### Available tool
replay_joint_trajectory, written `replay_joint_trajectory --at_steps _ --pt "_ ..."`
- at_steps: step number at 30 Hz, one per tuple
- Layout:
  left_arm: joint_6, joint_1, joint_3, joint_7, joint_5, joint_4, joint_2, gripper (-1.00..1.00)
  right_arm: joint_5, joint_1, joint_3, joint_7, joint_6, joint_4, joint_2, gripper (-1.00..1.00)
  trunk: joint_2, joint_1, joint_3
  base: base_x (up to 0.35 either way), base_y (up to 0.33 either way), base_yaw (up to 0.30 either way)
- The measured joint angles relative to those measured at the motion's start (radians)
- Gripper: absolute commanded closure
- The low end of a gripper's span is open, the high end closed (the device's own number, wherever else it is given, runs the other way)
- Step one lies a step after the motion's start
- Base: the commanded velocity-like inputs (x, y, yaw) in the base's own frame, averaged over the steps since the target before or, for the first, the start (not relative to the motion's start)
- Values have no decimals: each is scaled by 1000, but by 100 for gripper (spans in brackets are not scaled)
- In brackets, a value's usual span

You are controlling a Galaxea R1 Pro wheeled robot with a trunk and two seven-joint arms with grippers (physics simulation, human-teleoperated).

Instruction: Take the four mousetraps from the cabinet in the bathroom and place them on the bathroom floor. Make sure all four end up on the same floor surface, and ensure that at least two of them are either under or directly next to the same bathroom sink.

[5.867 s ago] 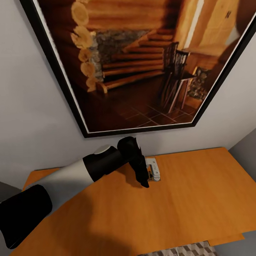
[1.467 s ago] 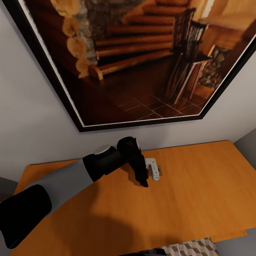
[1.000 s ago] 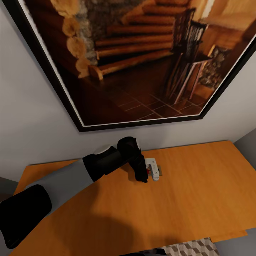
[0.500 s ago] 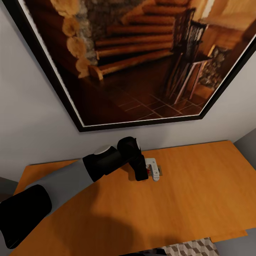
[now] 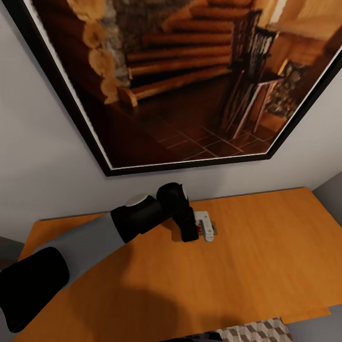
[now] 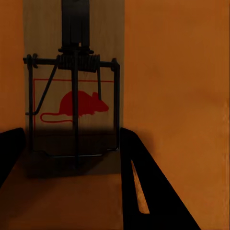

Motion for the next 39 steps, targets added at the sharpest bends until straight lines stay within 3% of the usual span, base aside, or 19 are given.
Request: replay_joint_trajectory --at_steps 9,24,39 --pt "3 0 12 -3 -1 -89 4 100 0 0 0 0 0 0 -1 100 0 0 0 0 0 0" --pt "5 0 13 -5 -1 -146 13 100 0 0 0 1 -1 0 0 100 0 0 0 -5 -1 0" --pt "3 0 5 -5 2 -140 17 100 0 0 -1 1 1 -4 1 100 0 0 0 -268 -145 0"
